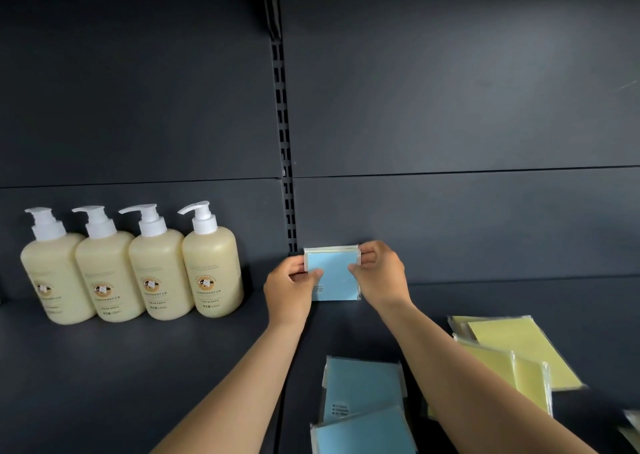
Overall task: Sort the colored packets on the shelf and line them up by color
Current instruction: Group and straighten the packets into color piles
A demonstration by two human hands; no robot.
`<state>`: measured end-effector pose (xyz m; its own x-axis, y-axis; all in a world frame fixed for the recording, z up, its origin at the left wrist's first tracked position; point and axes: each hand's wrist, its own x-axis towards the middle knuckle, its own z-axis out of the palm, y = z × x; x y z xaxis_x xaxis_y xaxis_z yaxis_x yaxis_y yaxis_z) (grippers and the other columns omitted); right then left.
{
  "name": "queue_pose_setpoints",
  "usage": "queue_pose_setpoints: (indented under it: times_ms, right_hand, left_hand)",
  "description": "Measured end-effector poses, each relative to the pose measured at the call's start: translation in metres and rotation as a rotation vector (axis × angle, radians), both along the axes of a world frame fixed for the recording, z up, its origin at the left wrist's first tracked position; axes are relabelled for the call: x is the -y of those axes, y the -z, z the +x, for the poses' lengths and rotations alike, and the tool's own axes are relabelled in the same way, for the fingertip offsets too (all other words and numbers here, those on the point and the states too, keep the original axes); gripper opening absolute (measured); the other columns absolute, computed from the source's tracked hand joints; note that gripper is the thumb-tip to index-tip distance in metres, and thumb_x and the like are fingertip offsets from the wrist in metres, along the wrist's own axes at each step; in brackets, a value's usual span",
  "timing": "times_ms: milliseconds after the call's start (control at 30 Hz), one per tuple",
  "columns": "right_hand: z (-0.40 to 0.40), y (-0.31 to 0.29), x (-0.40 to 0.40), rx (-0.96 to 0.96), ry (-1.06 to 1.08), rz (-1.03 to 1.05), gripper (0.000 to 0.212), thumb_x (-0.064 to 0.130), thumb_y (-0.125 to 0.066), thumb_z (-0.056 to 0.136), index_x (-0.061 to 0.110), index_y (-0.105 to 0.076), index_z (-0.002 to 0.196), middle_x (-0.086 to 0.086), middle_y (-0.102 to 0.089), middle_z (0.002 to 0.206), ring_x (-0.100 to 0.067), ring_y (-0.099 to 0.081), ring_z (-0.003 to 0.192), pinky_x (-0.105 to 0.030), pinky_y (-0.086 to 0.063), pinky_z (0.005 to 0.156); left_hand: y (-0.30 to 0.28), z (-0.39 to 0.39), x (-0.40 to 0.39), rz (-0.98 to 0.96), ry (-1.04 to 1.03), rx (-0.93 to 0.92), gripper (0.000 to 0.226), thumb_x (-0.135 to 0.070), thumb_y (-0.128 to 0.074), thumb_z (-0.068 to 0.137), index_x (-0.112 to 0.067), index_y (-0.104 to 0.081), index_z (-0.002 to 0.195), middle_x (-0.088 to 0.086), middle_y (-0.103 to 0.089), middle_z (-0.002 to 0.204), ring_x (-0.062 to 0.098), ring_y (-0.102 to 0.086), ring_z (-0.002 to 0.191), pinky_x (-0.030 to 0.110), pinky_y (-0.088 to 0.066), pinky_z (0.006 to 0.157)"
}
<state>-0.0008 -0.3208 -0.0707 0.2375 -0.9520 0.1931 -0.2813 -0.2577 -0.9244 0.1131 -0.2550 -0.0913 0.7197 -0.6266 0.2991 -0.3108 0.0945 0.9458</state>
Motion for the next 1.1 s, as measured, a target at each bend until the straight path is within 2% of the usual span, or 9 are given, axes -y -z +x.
queue_pose_setpoints:
  times_ms: [167, 233, 333, 467, 533, 667, 833, 1000, 1100]
  right_hand:
    - [-0.001, 0.001, 0.0, -0.009, -0.005, -0.003, 0.018, 0.005, -0.058, 0.087, 0.017, -0.055, 0.1, 0.009, -0.059, 0.085, -0.004, -0.057, 0.07, -0.008, -0.038, 0.046]
    - [-0.001, 0.001, -0.001, -0.008, -0.002, -0.002, 0.018, 0.006, -0.06, 0.087, 0.015, -0.056, 0.102, 0.006, -0.061, 0.088, -0.013, -0.061, 0.071, -0.012, -0.04, 0.049]
    - [-0.003, -0.001, -0.002, -0.017, -0.004, 0.004, 0.021, 0.008, -0.061, 0.086, 0.013, -0.057, 0.106, 0.006, -0.062, 0.089, -0.012, -0.06, 0.078, -0.014, -0.041, 0.054]
    - [-0.011, -0.01, -0.004, -0.049, -0.014, 0.016, 0.029, 0.009, -0.065, 0.085, 0.01, -0.057, 0.113, 0.008, -0.059, 0.083, -0.005, -0.056, 0.068, -0.012, -0.039, 0.053]
    - [-0.021, -0.018, -0.006, -0.099, -0.033, 0.019, 0.037, 0.01, -0.067, 0.082, 0.008, -0.057, 0.118, 0.003, -0.063, 0.092, -0.01, -0.057, 0.077, -0.018, -0.044, 0.066]
    - [-0.052, -0.034, -0.014, -0.191, -0.119, 0.04, 0.042, 0.016, -0.074, 0.078, 0.011, -0.059, 0.117, -0.006, -0.065, 0.108, -0.019, -0.06, 0.098, -0.027, -0.044, 0.083]
    - [-0.093, -0.042, -0.045, -0.454, -0.324, 0.028, 0.038, 0.017, -0.075, 0.079, 0.013, -0.061, 0.114, -0.001, -0.065, 0.102, -0.017, -0.06, 0.095, -0.026, -0.044, 0.085]
    - [-0.106, -0.039, -0.075, -0.661, -0.462, 0.054, 0.048, 0.021, -0.075, 0.079, 0.013, -0.058, 0.124, 0.001, -0.061, 0.112, -0.017, -0.058, 0.108, -0.027, -0.044, 0.094]
    - [-0.101, -0.04, -0.085, -0.735, -0.492, 0.039, 0.06, 0.026, -0.075, 0.078, -0.002, -0.054, 0.126, -0.016, -0.06, 0.126, -0.034, -0.055, 0.117, -0.043, -0.043, 0.103]
  left_hand:
    - [0.001, 0.0, 0.001, 0.016, 0.009, -0.014, 0.017, -0.006, -0.067, 0.082, -0.013, -0.066, 0.096, -0.013, -0.062, 0.08, -0.005, -0.058, 0.07, -0.001, -0.042, 0.053]
    - [0.001, -0.001, 0.0, 0.033, 0.006, -0.015, 0.017, -0.008, -0.067, 0.082, -0.012, -0.066, 0.098, -0.012, -0.061, 0.08, -0.004, -0.057, 0.07, -0.002, -0.041, 0.053]
    - [0.001, 0.0, -0.001, 0.059, 0.006, -0.014, 0.018, -0.009, -0.068, 0.082, -0.01, -0.065, 0.1, -0.01, -0.062, 0.082, -0.003, -0.056, 0.071, 0.0, -0.041, 0.055]
    - [-0.004, -0.001, -0.013, 0.116, 0.001, -0.034, 0.038, -0.015, -0.073, 0.079, -0.009, -0.061, 0.114, 0.003, -0.065, 0.107, 0.009, -0.06, 0.088, 0.016, -0.043, 0.077]
    - [-0.012, -0.002, -0.024, 0.164, 0.005, -0.048, 0.047, -0.018, -0.073, 0.079, -0.008, -0.057, 0.122, 0.004, -0.061, 0.113, 0.012, -0.057, 0.096, 0.021, -0.041, 0.084]
    - [-0.028, -0.008, -0.068, 0.296, 0.189, 0.001, 0.034, -0.02, -0.073, 0.08, -0.017, -0.062, 0.112, -0.001, -0.064, 0.109, 0.012, -0.06, 0.095, 0.024, -0.046, 0.088]
    - [-0.033, -0.03, -0.135, 0.508, 0.475, 0.12, 0.025, -0.029, -0.074, 0.078, -0.03, -0.064, 0.101, -0.007, -0.066, 0.104, 0.004, -0.063, 0.096, 0.02, -0.048, 0.091]
    - [-0.034, -0.06, -0.166, 0.725, 0.582, 0.323, 0.054, -0.044, -0.078, 0.07, -0.031, -0.056, 0.118, -0.011, -0.05, 0.114, 0.001, -0.052, 0.104, 0.017, -0.043, 0.09]
    - [-0.036, -0.072, -0.175, 0.864, 0.584, 0.448, 0.074, -0.053, -0.076, 0.066, -0.032, -0.042, 0.128, -0.014, -0.035, 0.121, 0.004, -0.042, 0.116, 0.024, -0.038, 0.1]
